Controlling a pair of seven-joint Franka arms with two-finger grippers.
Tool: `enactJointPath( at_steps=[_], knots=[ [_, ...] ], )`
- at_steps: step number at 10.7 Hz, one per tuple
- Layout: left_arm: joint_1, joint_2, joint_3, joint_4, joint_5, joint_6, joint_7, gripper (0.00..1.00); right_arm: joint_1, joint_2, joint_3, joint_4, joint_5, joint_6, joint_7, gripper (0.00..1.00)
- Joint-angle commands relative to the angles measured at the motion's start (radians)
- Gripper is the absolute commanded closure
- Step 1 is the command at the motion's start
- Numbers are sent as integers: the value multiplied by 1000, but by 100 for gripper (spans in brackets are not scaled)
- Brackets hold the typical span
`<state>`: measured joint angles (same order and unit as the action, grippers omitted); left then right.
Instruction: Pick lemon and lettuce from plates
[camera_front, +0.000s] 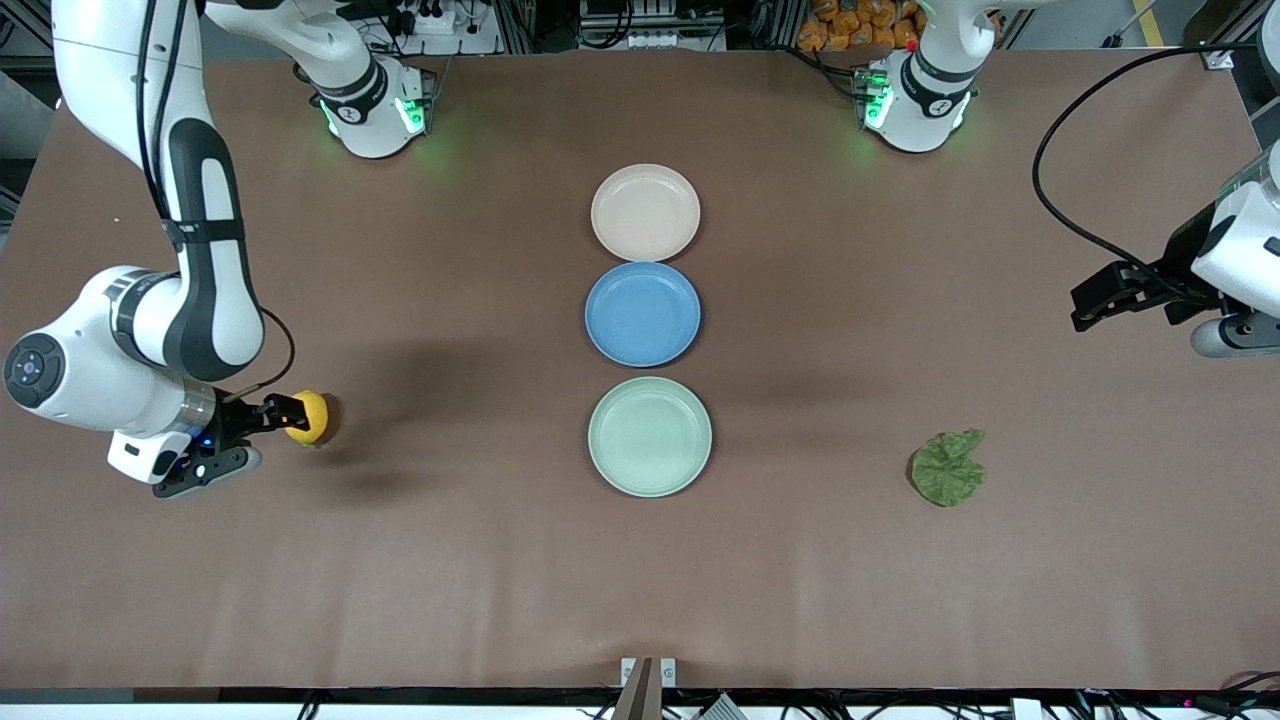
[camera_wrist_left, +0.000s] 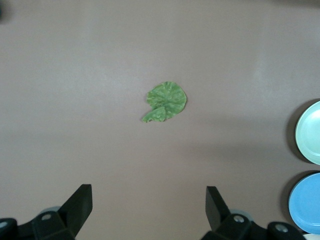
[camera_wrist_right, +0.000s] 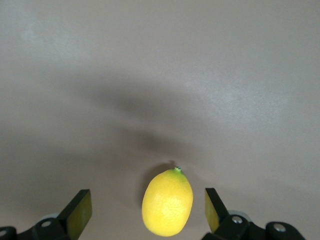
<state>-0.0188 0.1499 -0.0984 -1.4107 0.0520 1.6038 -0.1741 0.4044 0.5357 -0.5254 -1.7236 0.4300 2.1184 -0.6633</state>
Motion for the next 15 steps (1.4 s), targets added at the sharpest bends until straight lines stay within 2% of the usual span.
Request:
enactJointPath(
  at_steps=[1,2,3,6,7,8,10,12,13,15],
  knots=[
    [5,-9,-1,1,-3,-12,2,0,19,-74,-1,-27,3,-46,34,0],
    [5,-9,-1,1,-3,-12,2,0,10,-103,13,-40,-35,-44,72,0],
    [5,-9,-1,1,-3,-12,2,0,-22,-138,68,-54,-109,-43,124,0],
    [5,-10,2,1,-3,-12,2,0,-233,-293,356,-122,-323,-61,348,0],
    [5,-10,2,1,-3,-12,2,0,-307,-340,446,-134,-362,-78,387,0],
    [5,-10,3,1,-3,-12,2,0,-355,-379,496,-133,-369,-112,395,0],
    [5,-10,3,1,-3,-12,2,0,-377,-451,505,-110,-372,-153,390,0],
    [5,-12,6,3,-3,-12,2,0,-433,-503,579,-47,-417,-240,404,0],
    [5,-12,6,3,-3,-13,2,0,-449,-522,593,-18,-436,-283,428,0],
    [5,-12,8,3,-3,-12,2,0,-440,-517,587,114,-441,-426,465,0]
  ],
)
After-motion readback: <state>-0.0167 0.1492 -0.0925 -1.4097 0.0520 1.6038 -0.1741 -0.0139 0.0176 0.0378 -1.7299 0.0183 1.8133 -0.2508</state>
